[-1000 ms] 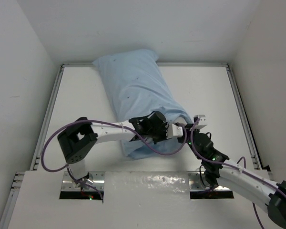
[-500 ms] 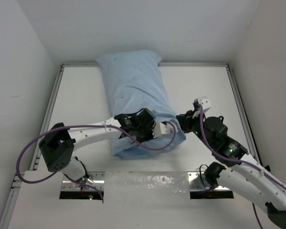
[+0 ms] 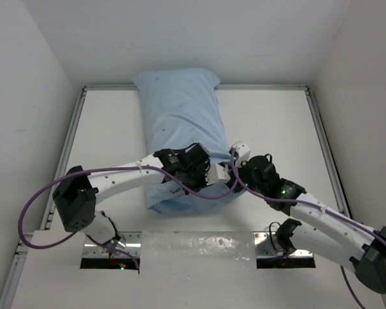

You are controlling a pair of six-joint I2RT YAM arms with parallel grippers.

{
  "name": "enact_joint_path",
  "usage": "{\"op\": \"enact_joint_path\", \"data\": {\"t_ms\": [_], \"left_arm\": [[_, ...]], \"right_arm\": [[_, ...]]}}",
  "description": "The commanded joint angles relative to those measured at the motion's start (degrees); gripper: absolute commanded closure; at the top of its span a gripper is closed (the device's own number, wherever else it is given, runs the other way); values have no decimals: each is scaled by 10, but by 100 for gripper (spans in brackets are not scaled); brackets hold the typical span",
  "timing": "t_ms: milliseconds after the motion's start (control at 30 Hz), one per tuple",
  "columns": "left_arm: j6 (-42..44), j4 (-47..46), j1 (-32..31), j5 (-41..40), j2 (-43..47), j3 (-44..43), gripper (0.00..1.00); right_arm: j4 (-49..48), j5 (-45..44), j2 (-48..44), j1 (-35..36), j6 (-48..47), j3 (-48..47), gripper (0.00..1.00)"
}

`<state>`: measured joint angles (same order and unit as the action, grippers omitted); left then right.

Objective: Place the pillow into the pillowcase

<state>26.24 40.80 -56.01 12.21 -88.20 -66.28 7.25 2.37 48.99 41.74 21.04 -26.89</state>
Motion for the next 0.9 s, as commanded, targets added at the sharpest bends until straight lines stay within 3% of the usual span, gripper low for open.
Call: {"op": "enact_joint_path", "data": {"t_ms": [0,367,633,767,867], "left_arm": [[-9,10,-12,26,8,-24,100],[4,-4,-15,50,15,-36,100],[-4,-7,-15,113,25,-82,100],[-9,-16,-15,67,36,-83,100],[-3,-19,-15,21,32,-91,100]], "right_arm": [[-110,42,55,-3,2,-37,100],[-254,44,210,-31,45,-55,100],[-492,76,301,-88,178,-54,100],[-374,69,309,-89,129,-93,100],[-306,57,372,-82,111,-99,100]]}}
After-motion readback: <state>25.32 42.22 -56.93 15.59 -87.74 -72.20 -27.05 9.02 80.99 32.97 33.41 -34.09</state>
